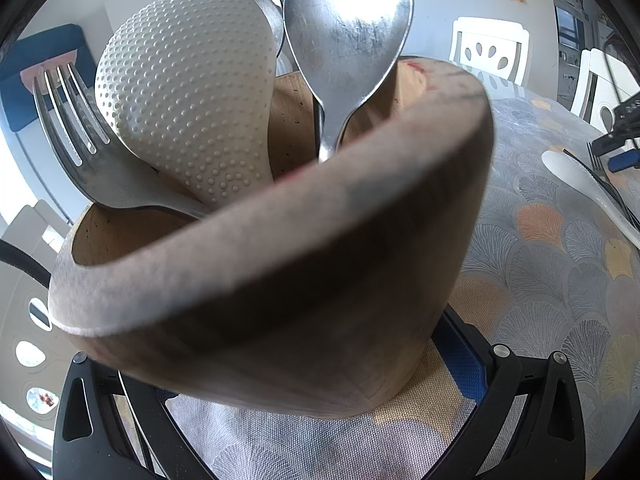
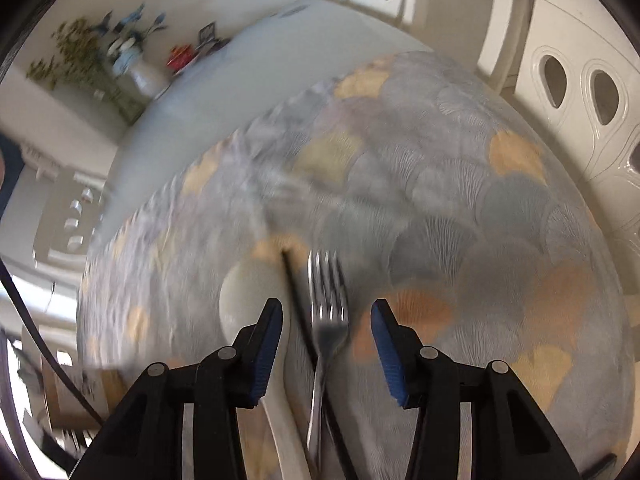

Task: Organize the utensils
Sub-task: 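Lower the right tool onto the white rice paddle and grasp it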

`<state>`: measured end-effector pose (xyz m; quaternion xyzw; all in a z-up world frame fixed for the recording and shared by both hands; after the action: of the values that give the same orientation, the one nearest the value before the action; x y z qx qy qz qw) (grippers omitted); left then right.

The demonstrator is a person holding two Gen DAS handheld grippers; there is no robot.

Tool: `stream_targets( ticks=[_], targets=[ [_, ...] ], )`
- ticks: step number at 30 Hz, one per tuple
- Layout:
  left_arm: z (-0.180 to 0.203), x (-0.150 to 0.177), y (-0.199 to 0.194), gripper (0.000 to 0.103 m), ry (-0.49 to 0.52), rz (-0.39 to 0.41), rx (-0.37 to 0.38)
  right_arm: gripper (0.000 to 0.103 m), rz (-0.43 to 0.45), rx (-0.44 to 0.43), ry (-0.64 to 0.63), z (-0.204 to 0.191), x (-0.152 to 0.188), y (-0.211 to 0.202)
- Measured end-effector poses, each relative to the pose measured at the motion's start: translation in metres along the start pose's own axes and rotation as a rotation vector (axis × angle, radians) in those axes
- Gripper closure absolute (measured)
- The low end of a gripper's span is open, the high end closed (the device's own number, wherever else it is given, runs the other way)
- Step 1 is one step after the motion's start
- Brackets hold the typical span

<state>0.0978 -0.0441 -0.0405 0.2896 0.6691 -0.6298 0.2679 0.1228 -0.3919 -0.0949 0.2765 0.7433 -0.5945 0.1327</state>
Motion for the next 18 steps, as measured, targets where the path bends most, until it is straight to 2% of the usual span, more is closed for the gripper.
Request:
stream_targets(
  ticks=[3,5,6,8,10,13,18],
  targets=[
    [0.000,0.000,0.000,0.000,0.000,0.000,0.000,0.060,-0.018,0.042,0.005,0.000,-0.002,0.010],
    [0.000,0.000,0.000,0.000,0.000,0.000,0.000,0.070,-0.009,0.104,-0.031,-0.004,-0.003,0.012],
    [0.001,0.000,0.000,0.000,0.000,0.000,0.000,0.078,-0.010,0.160,-0.062,-0.005,-0.003,0.013],
    [0.000,0.000,0.000,0.000,0.000,0.000,0.000,0.082,-0.005,0.211,-0.098,-0.007,-0.003,0.015],
    [0.001,0.000,0.000,0.000,0.000,0.000,0.000,0.082,0.001,0.199,-0.106,-0.008,-0.003,0.014],
    [0.001,0.000,0.000,0.000,0.000,0.000,0.000,0.082,0.028,0.137,-0.068,-0.006,-0.002,0.003],
    [0.001,0.000,0.000,0.000,0.000,0.000,0.000,0.083,0.109,0.049,-0.030,-0.008,0.001,-0.035]
  ],
)
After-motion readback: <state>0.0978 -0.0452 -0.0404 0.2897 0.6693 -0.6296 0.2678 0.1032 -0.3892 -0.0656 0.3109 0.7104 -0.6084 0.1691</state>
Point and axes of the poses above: each gripper's, at about its wrist camera, not at the fingertips, and y roughly the way its jaws point, z to its right, x to its underside, the point moved 9 cm from there along y, roughly the way its jaws point, and after that the axes turned 15 degrees about -y, right-handed, at the moved point
